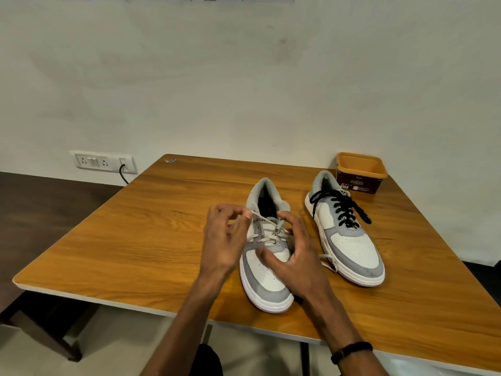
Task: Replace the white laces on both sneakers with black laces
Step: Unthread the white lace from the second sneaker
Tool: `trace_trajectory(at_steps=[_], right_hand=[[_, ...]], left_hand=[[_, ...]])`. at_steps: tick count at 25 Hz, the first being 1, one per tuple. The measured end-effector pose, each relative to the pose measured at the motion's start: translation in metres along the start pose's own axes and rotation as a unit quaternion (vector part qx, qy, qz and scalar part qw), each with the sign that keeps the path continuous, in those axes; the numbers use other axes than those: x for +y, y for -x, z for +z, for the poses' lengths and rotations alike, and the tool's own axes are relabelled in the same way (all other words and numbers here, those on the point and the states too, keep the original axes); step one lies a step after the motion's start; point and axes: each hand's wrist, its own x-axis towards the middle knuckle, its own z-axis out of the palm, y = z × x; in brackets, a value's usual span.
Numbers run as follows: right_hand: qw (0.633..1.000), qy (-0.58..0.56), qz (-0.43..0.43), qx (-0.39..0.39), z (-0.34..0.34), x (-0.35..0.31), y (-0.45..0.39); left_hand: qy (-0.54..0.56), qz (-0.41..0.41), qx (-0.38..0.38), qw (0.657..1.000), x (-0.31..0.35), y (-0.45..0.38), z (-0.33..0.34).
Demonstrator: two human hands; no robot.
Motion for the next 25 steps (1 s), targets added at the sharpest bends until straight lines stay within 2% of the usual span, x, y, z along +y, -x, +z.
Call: trace_trajectory(at_steps=[2, 4, 7, 8, 10, 12, 14, 16, 18, 21, 25], right_hand=[[1.000, 0.003, 0.011, -0.004, 0.000, -0.002, 0.001], [1.000, 0.001, 0.014, -0.006, -0.001, -0.002, 0.001], [1.000, 0.001, 0.016, -0.010, -0.001, -0.002, 0.001], [1.000, 0.005, 0.012, -0.012, -0.001, -0.002, 0.001], [1.000, 0.022, -0.004, -0.014, 0.001, -0.002, 0.001], [0.998, 0.052, -0.020, 0.003, 0.002, -0.003, 0.001], [0.994, 0.100, -0.039, 0.019, 0.003, -0.004, 0.001], [0.989, 0.135, -0.058, 0.017, 0.004, -0.006, 0.001], [0.991, 0.122, -0.049, 0.000, 0.003, -0.007, -0.001], [0.999, 0.028, 0.019, -0.027, -0.001, -0.011, -0.011], [0.993, -0.095, 0.071, 0.004, 0.006, -0.009, -0.012]], left_hand=[[0.117, -0.105, 0.068, 0.985, -0.005, 0.001, -0.016], [0.168, -0.178, 0.130, 0.961, -0.012, -0.001, -0.034], [0.059, -0.201, 0.178, 0.962, -0.027, 0.003, -0.049], [0.003, -0.187, 0.182, 0.965, -0.030, 0.006, -0.050], [-0.078, -0.100, 0.167, 0.978, -0.030, 0.014, -0.042], [-0.111, 0.012, 0.078, 0.991, -0.019, 0.020, -0.022], [-0.139, 0.075, -0.010, 0.987, -0.009, 0.024, -0.002], [-0.156, 0.094, -0.049, 0.982, -0.010, 0.025, 0.011], [-0.156, 0.083, -0.073, 0.982, -0.016, 0.027, 0.019], [-0.139, 0.078, -0.080, 0.984, -0.021, 0.031, 0.022], [-0.144, 0.085, -0.066, 0.984, -0.023, 0.029, 0.022]])
